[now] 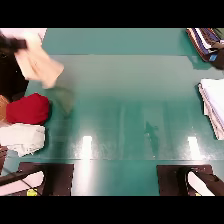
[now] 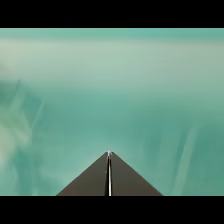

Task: Fold the shirts.

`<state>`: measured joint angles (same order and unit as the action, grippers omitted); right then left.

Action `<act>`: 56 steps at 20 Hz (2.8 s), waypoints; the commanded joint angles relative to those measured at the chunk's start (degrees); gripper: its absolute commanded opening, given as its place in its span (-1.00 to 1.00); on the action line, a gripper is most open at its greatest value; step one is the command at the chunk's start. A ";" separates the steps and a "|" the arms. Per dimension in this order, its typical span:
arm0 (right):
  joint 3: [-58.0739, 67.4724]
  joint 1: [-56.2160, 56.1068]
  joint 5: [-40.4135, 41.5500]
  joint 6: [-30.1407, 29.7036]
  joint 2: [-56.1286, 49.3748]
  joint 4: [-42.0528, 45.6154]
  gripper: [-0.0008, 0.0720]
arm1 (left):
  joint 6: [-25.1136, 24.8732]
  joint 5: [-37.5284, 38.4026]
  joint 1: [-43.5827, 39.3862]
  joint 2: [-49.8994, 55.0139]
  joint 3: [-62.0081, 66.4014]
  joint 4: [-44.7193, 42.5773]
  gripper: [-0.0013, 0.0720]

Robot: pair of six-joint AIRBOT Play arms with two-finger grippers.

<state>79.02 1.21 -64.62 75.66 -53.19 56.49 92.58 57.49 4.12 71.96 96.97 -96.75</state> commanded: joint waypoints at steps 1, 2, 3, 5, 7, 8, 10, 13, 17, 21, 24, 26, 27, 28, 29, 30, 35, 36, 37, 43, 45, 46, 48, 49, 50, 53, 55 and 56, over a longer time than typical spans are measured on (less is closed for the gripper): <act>6.45 -0.04 1.53 -0.04 0.04 0.04 -0.93 | -11.61 1.70 -0.02 -12.33 7.26 15.50 -0.90; 7.43 -0.04 1.49 -0.04 0.04 0.04 -0.93 | -12.02 2.16 -1.05 -14.47 7.87 17.90 -0.90; 8.09 -0.04 1.44 -0.07 0.04 0.02 -0.93 | -12.00 2.89 -3.39 -16.02 7.91 17.86 -0.90; 8.59 -0.04 1.09 -0.04 0.07 0.02 -0.93 | -10.82 6.86 -9.51 -16.28 7.85 17.62 -0.90; 8.59 -0.04 -0.39 -0.04 0.04 0.02 -0.93 | -8.07 10.03 -16.94 -14.16 6.16 17.62 -0.90; 8.59 -0.04 -1.16 -0.04 0.04 0.00 -0.93 | -7.23 10.84 -20.72 -12.72 4.39 17.46 -0.90; 8.59 -0.04 -2.40 -0.07 0.11 0.02 -0.93 | -6.29 12.41 -29.11 -9.20 -0.81 17.49 -0.90; 8.59 -0.04 -4.50 -0.04 0.17 0.00 -0.93 | -4.92 11.65 -41.07 -2.80 -9.94 18.23 -0.88; 8.59 -0.04 -5.86 -0.07 0.17 0.00 -0.93 | -4.90 5.55 -46.82 2.86 -14.53 16.46 0.37; 8.59 -0.04 -6.38 -0.04 0.17 0.00 -0.93 | -0.76 3.56 -37.94 3.06 -14.78 8.35 0.37; 8.59 -0.04 -6.45 -0.04 0.17 0.02 -0.93 | 0.00 0.44 -29.03 6.08 -16.83 15.63 0.37; 8.59 -0.04 -6.56 -0.04 0.17 0.04 -0.93 | -0.26 -1.20 -25.94 10.43 -17.03 21.00 0.37; 8.59 -0.04 -6.78 -0.04 0.17 0.02 -0.93 | -1.62 -2.45 -25.27 13.11 -17.03 23.80 0.37; 8.59 -0.04 -7.02 -0.04 0.17 0.04 -0.93 | -3.23 -3.56 -25.03 15.87 -17.03 26.93 0.37; 8.57 -0.04 -7.32 -0.04 0.17 0.04 -0.93 | -5.25 -4.48 -25.03 18.38 -17.03 29.99 0.37; 8.57 -0.04 -7.58 -0.04 0.17 0.04 -0.93 | -6.71 -5.31 -25.07 20.90 -17.03 33.03 0.37; 7.02 -0.02 -7.56 -0.04 0.17 0.07 -0.93 | -7.56 -9.25 -25.07 25.64 -16.96 35.67 0.36; 5.22 -0.02 -7.63 -0.04 0.17 0.07 -0.93 | -7.54 -10.27 -25.07 25.64 -16.96 35.67 0.27; 2.93 -0.02 -7.67 -0.04 0.17 0.07 -0.93 | -7.56 -10.71 -24.92 25.62 -16.96 35.50 -0.39; -18.53 0.39 -8.04 2.69 0.15 0.66 -0.91 | -7.52 0.09 -19.28 25.24 -9.53 29.83 -0.90; -27.04 1.20 -7.80 2.93 -0.59 0.50 0.22 | -7.56 1.88 -17.00 23.63 -6.64 29.05 -0.90; -30.80 1.16 -7.78 2.93 -2.29 0.09 0.29 | -7.56 1.64 -16.28 22.58 -5.79 28.98 -0.90; -36.30 -0.90 -5.33 2.82 -7.28 -2.43 0.26 | -7.65 1.16 -16.22 21.42 -4.94 28.11 -0.90; -38.03 -2.86 -2.67 2.05 -10.05 -4.90 0.26 | -7.67 1.33 -16.22 21.29 -4.87 28.17 -0.90; -39.04 -5.09 0.42 0.15 -13.11 -8.13 0.26 | -7.65 1.73 -16.22 21.35 -4.90 28.15 -0.90; -37.09 -12.11 6.03 -3.52 -21.94 -14.93 0.26 | -7.78 2.86 -16.22 21.35 -4.90 28.06 -0.90; -32.96 -16.50 6.43 -3.72 -27.23 -14.93 0.26 | -7.76 3.10 -16.22 21.35 -4.90 28.06 -0.90; -30.58 -18.67 6.34 -3.72 -29.53 -14.86 0.26 | -7.78 3.10 -16.22 21.35 -4.90 28.06 -0.90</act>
<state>45.08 -11.73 -60.66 73.34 -75.79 44.40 84.88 59.96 -12.21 93.43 91.90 -68.51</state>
